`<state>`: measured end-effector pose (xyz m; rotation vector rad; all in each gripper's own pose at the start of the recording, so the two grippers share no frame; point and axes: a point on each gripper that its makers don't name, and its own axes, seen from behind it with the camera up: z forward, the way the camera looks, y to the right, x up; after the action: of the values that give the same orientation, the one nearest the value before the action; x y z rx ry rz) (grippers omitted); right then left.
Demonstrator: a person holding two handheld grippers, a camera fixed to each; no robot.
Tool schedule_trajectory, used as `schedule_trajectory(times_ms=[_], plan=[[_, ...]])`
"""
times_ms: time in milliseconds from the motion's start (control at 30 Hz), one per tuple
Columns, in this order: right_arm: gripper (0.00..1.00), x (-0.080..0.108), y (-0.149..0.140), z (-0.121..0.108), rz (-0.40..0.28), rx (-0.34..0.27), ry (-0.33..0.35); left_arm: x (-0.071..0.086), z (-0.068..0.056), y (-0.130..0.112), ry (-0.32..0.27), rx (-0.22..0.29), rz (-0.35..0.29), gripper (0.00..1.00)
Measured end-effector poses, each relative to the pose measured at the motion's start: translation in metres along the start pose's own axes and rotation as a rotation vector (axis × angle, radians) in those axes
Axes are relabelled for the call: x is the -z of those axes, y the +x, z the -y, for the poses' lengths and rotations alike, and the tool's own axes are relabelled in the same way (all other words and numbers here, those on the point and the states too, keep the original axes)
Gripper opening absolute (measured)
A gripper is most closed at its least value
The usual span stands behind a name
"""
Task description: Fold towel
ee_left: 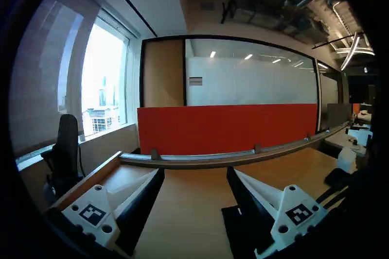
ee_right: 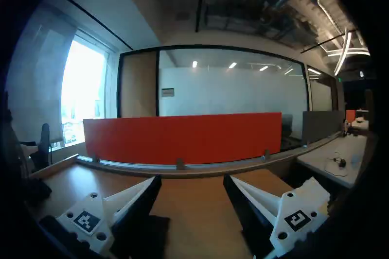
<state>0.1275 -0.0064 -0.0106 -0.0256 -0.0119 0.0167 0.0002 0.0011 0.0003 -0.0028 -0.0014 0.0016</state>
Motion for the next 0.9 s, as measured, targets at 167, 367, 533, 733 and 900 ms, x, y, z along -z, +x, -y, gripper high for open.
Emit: schedule_trajectory(times_ms=[167,367,533,733,900], plan=[[0.98,-0.001,0.007,0.005,0.026,0.021,0.027,-0.001,-0.010,-0.001,-0.036,-0.023,0.021,0.94],[0.98,0.001,0.006,0.017,0.065,0.055,0.084,0.000,-0.024,-0.009,-0.100,-0.058,0.066,0.94],[0.98,0.005,0.001,0.035,0.107,0.101,0.169,0.001,-0.039,-0.019,-0.175,-0.062,0.115,0.95],[0.98,0.011,-0.011,0.057,0.163,0.173,0.285,0.002,-0.055,-0.023,-0.253,-0.059,0.148,0.94],[0.98,0.015,-0.022,0.070,0.213,0.209,0.368,0.004,-0.065,-0.030,-0.309,-0.062,0.181,0.94]])
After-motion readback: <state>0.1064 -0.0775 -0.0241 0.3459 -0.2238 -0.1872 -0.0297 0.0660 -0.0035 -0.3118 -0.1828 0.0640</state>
